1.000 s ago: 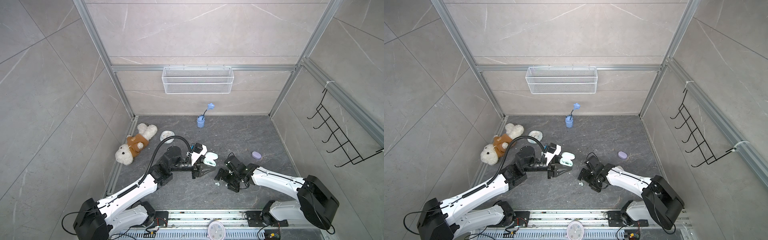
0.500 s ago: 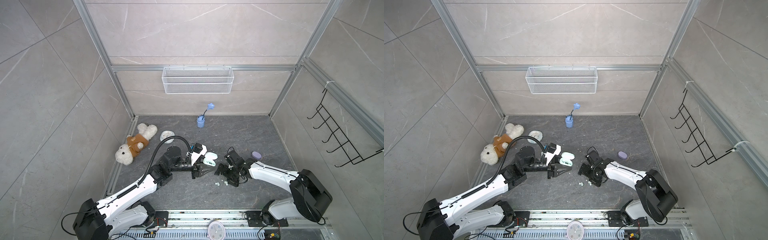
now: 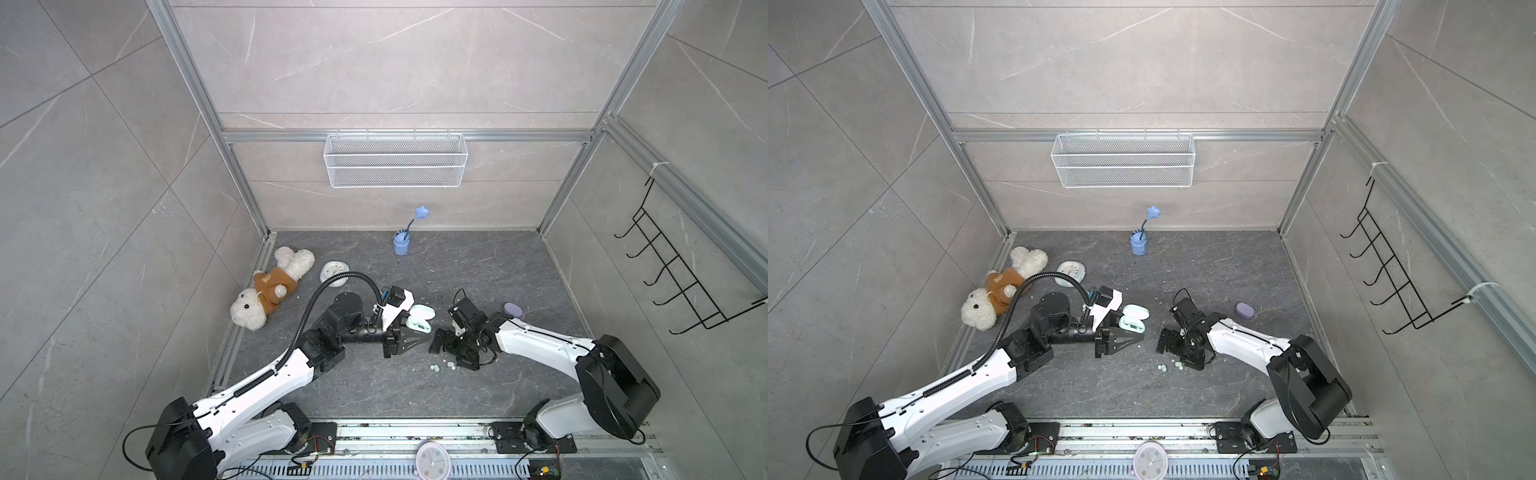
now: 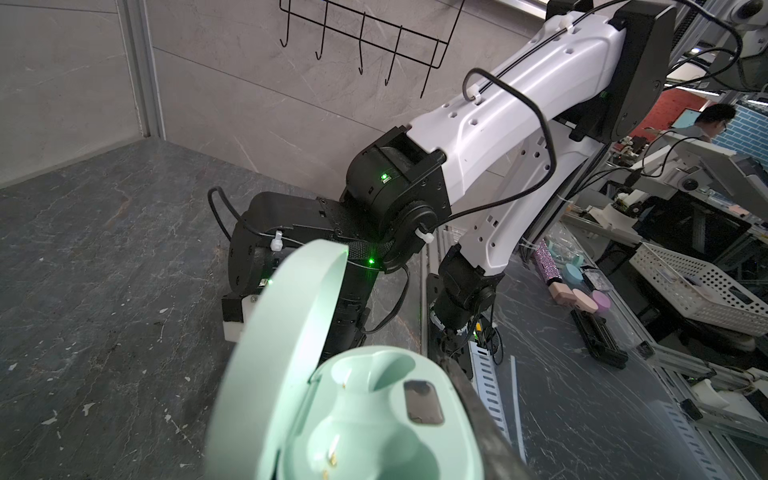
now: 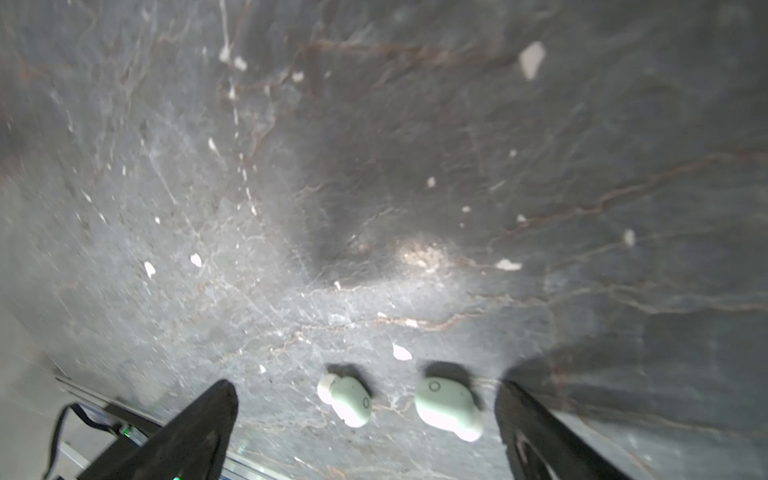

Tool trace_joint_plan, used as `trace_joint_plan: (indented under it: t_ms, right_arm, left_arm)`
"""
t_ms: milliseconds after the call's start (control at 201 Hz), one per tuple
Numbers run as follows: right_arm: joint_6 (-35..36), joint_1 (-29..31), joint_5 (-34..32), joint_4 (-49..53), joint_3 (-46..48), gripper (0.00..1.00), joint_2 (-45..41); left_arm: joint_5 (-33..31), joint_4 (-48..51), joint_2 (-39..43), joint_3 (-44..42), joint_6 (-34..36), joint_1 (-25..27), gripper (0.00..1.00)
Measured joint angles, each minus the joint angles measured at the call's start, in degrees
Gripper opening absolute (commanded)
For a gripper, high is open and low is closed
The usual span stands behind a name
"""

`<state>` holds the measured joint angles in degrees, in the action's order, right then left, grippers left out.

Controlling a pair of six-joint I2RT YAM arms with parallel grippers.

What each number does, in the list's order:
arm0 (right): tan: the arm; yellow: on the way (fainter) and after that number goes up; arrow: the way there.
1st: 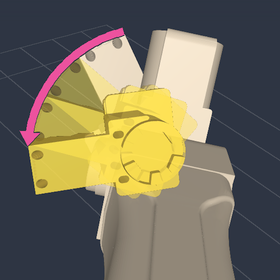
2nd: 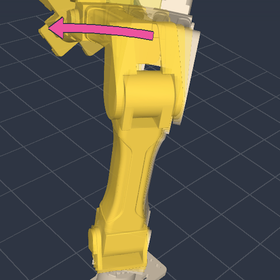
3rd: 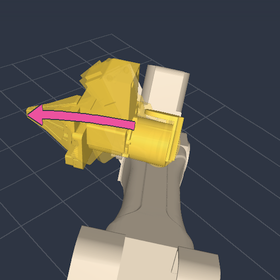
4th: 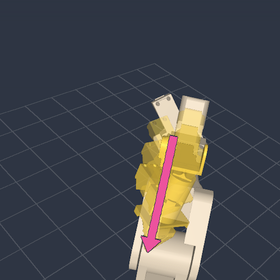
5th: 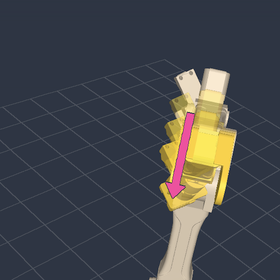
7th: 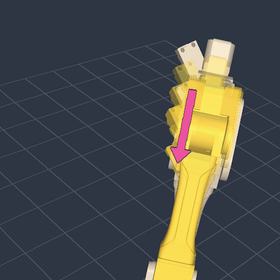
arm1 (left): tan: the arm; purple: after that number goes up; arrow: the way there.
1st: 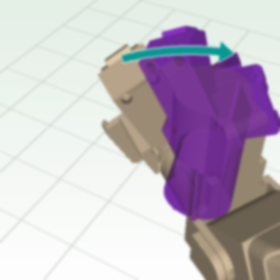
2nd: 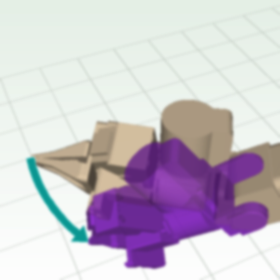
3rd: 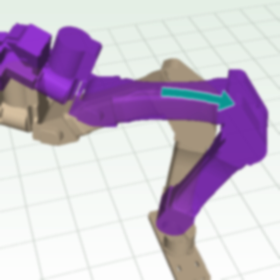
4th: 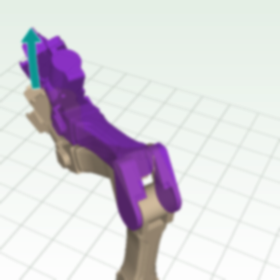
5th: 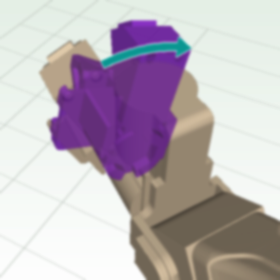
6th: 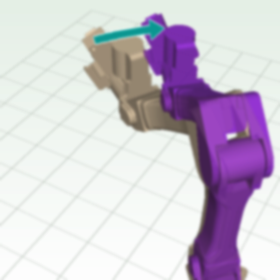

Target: Insert the wireless bluetooth earbuds into the charging case

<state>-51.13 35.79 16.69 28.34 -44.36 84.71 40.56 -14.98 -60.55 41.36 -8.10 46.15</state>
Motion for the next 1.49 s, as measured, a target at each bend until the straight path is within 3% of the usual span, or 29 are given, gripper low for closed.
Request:
trace_joint_plan:
  t_ms: [453, 1155, 1493]
  right_arm:
    - [10.25, -0.02, 3.76, 1.84, -2.14, 0.98, 2.84]
    - [10.14, 6.32, 5.84, 4.42, -5.16, 0.98, 2.14]
    - [8.2, 7.32, 1.22, 8.61, -5.18, 0.97, -3.61]
  left_arm:
    - [0.07, 0.0, -0.55, 1.31, 0.0, 0.0, 0.01]
    - [0.09, 0.0, -0.79, 1.92, -0.02, 0.0, 0.0]
    - [0.07, 0.0, -0.74, 1.92, -0.02, 0.0, 0.0]
